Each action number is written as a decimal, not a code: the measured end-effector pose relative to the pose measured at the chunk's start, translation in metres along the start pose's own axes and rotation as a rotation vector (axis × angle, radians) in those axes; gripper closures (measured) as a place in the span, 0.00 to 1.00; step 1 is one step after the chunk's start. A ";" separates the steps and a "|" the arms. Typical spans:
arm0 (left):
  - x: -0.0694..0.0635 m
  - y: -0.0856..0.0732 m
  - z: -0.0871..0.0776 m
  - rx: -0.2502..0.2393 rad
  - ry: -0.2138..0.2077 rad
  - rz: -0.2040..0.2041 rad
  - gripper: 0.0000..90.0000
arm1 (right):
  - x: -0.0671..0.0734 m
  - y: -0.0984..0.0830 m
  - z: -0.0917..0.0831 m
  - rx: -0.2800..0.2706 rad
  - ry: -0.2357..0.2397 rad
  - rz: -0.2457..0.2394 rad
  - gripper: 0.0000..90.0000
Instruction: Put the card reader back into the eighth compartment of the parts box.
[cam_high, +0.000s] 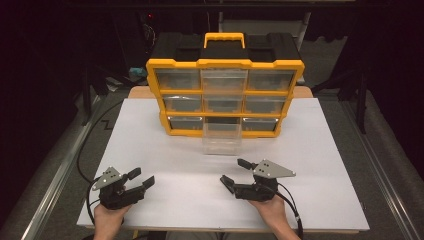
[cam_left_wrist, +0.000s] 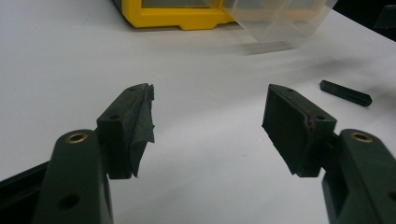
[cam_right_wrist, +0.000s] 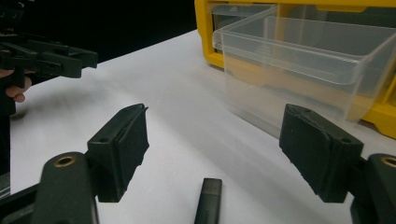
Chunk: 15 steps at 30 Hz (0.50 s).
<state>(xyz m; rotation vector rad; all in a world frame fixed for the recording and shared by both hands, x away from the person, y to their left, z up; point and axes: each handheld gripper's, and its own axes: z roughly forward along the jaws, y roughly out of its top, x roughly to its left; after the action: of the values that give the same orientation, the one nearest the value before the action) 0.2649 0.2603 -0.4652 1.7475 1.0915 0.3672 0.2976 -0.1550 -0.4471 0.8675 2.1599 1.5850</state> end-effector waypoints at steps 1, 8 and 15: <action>0.000 0.000 0.000 0.000 0.000 0.001 0.38 | 0.001 0.001 0.001 0.011 0.001 0.002 0.29; -0.001 0.000 0.000 0.004 0.000 0.007 0.38 | 0.000 0.012 0.009 0.173 0.013 0.015 0.39; -0.001 0.000 0.000 -0.001 0.001 0.009 0.38 | 0.001 0.026 0.017 0.363 0.029 0.000 0.49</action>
<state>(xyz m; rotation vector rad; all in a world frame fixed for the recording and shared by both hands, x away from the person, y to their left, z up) 0.2643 0.2598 -0.4650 1.7523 1.0846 0.3743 0.3143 -0.1369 -0.4282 0.9502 2.5127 1.2290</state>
